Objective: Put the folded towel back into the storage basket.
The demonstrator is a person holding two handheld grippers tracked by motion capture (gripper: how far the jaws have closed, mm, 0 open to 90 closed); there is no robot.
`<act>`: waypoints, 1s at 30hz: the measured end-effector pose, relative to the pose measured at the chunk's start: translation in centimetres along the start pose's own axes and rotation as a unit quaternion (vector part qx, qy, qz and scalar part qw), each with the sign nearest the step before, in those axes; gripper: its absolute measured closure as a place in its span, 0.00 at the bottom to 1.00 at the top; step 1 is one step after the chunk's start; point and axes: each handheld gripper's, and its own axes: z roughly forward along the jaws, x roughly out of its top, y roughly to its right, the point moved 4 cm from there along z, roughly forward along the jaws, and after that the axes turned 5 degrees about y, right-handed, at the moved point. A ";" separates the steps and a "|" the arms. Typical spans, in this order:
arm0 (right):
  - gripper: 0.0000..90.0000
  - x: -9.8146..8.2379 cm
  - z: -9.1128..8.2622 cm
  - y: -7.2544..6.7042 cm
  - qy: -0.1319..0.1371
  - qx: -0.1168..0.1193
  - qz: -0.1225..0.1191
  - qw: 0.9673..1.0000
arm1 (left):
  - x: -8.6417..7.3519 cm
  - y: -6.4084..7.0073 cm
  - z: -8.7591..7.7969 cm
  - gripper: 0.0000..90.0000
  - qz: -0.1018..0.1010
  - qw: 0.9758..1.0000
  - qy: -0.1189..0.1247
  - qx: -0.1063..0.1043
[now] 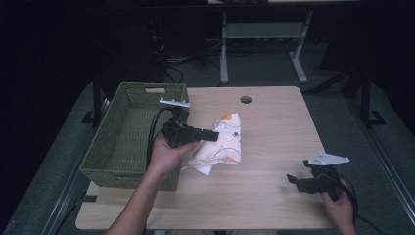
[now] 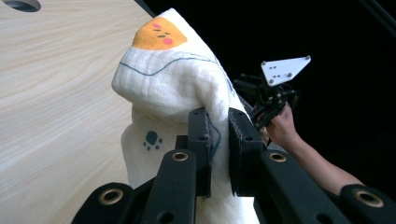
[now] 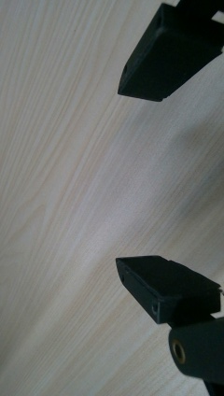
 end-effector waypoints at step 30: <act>0.15 -0.1 0.1 -0.1 -0.006 -0.001 -0.001 1.000 | 0.3 -1.9 -3.9 0.91 -0.022 0.999 0.018 0.016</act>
